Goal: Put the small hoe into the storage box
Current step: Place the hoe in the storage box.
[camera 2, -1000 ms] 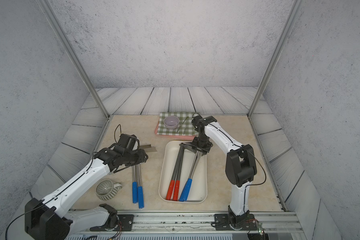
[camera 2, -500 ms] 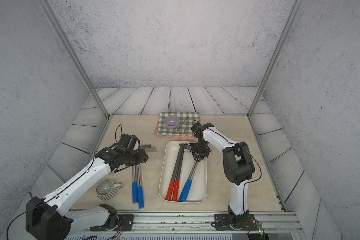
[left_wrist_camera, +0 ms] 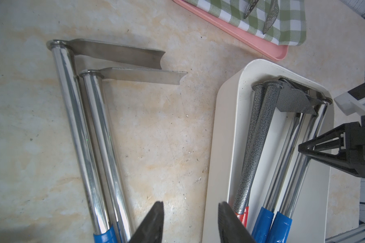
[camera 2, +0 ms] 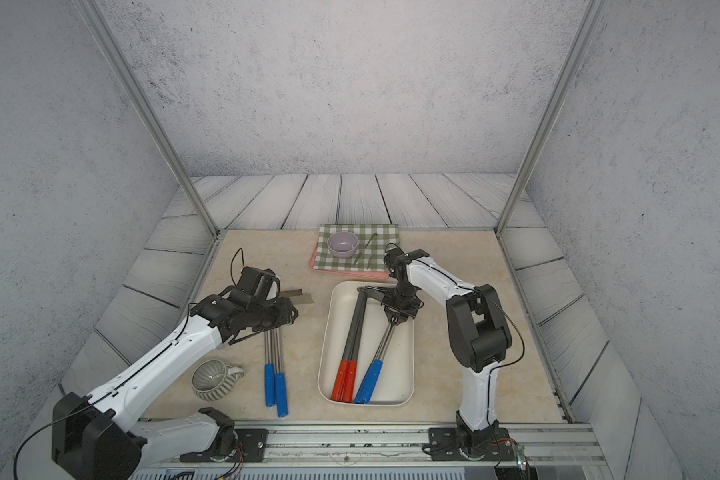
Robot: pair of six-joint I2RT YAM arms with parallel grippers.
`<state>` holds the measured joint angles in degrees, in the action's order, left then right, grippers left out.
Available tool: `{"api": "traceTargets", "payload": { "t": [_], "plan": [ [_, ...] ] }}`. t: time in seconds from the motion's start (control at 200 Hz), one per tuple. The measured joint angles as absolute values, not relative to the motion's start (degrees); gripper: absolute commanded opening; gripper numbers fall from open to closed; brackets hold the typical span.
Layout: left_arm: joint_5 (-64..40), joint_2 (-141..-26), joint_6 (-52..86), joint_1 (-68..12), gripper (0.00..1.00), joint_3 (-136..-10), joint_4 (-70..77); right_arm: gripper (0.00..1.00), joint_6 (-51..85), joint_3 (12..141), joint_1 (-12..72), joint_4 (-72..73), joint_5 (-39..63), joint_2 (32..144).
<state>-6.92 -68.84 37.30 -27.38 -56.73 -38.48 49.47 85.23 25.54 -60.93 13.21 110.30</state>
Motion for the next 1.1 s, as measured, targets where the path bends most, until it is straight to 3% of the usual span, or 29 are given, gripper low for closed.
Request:
{"api": "traceTargets", "payload": {
  "t": [0.555,0.575,0.601,0.616,1.101],
  "plan": [
    [-6.9,-68.84,37.28,-27.38,0.46,-56.93,-39.77,0.53,50.68,91.37,25.96,-66.89,12.64,111.44],
    [-6.9,-68.84,37.28,-27.38,0.46,-57.01,-39.88,0.6,50.72,91.83,25.96,-67.18,12.53,111.42],
    [-6.9,-68.84,37.26,-27.38,0.46,-57.17,-40.03,0.93,50.92,92.53,25.96,-67.64,12.34,111.42],
    [-6.9,-68.84,37.26,-27.38,0.46,-57.25,-40.07,1.0,50.57,92.86,25.96,-67.9,12.27,111.42],
    [-5.96,-67.22,37.01,-27.38,0.46,-59.0,-42.98,0.99,46.72,101.49,25.96,-76.05,7.84,104.66]
  ]
}}
